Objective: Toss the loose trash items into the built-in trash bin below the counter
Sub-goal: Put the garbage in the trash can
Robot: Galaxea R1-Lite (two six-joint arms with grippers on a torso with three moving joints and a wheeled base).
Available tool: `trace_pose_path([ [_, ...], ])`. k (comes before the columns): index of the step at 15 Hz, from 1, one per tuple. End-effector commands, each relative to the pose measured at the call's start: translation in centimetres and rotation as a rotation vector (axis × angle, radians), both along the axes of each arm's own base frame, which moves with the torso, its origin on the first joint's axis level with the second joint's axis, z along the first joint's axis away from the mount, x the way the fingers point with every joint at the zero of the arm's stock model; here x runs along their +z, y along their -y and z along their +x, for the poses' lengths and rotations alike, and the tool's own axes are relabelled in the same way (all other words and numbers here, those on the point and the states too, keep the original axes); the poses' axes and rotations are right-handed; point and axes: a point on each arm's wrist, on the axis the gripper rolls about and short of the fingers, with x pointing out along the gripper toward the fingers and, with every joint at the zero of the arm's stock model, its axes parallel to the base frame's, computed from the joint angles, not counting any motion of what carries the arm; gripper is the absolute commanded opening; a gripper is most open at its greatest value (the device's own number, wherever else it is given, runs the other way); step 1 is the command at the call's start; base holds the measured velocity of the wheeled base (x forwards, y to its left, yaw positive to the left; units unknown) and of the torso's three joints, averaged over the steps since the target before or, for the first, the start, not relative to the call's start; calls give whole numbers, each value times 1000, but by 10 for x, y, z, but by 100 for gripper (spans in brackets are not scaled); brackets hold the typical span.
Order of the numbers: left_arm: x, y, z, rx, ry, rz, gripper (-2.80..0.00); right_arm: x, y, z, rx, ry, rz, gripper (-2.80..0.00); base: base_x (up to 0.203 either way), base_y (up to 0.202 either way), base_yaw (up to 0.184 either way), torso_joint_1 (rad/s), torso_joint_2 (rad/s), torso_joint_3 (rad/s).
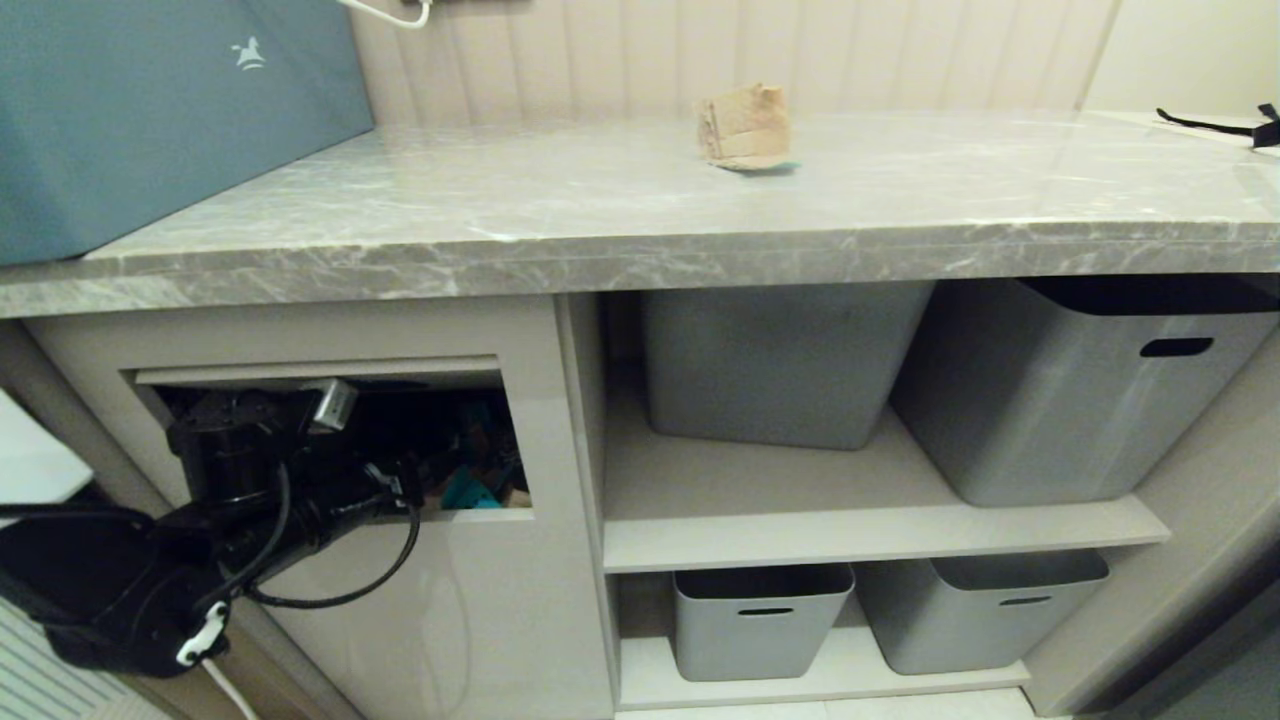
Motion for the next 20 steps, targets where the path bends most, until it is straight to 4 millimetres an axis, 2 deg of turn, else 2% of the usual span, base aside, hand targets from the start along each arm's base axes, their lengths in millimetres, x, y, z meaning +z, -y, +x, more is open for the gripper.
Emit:
trace_pose_path([
  [1,10,-1,-11,0,27,-3,0,0,0,0,0,2,0,-280,0,0,0,0,0,0],
  [5,13,-8,-33,19,18,-1,0,0,0,0,0,1,0,-280,0,0,0,0,0,0],
  [8,14,-10,-42,23,13,1,0,0,0,0,1,2,0,-280,0,0,0,0,0,0],
  [12,7,-11,-56,23,-28,10,0,0,0,0,0,2,0,-280,0,0,0,0,0,0],
  [20,-6,-12,-49,87,-84,7,0,0,0,0,0,2,0,-280,0,0,0,0,0,0],
])
